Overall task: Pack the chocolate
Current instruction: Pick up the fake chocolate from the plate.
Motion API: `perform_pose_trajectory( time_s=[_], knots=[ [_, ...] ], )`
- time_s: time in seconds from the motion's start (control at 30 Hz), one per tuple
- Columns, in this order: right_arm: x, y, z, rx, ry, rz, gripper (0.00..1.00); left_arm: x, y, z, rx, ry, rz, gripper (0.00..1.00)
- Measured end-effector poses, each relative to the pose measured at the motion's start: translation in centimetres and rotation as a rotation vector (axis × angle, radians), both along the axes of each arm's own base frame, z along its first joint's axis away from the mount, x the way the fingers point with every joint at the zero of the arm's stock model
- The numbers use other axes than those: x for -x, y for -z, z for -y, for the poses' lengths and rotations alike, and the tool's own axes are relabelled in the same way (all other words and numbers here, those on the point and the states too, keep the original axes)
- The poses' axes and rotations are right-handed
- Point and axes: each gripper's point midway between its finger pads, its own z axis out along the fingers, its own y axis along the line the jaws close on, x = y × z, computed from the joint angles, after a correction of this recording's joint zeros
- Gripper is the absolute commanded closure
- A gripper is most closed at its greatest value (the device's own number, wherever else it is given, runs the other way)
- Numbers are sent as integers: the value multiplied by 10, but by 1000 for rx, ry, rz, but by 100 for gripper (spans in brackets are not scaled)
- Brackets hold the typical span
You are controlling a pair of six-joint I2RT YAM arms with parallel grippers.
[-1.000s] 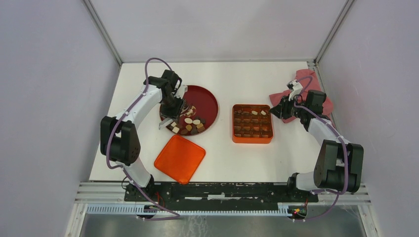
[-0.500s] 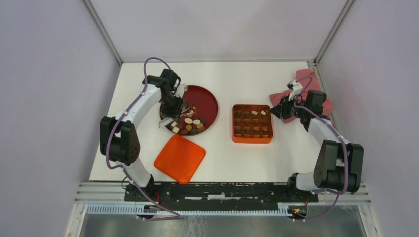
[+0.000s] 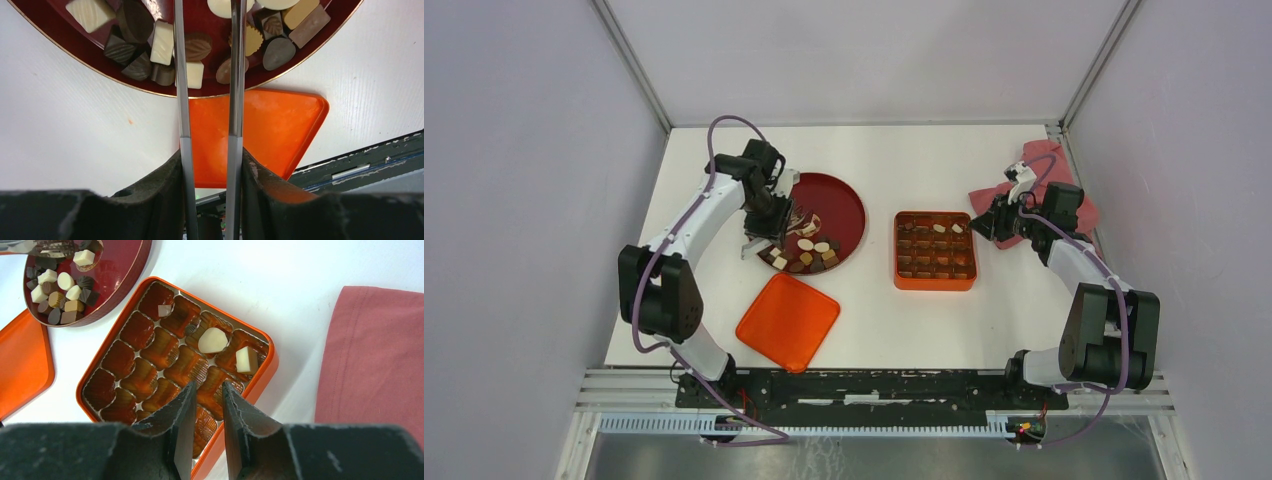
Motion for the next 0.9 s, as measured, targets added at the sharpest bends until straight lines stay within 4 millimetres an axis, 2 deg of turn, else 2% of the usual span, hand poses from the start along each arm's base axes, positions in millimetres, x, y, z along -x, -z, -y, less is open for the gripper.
perform_pose_trajectory(
  time_s=[0.17, 0.9],
  knots=[
    [0, 0, 0, 0, 0, 0, 69, 8, 7, -4, -10, -5, -35, 56],
    [0, 0, 0, 0, 0, 0, 69, 8, 18, -3, -19, -5, -74, 55]
  ],
)
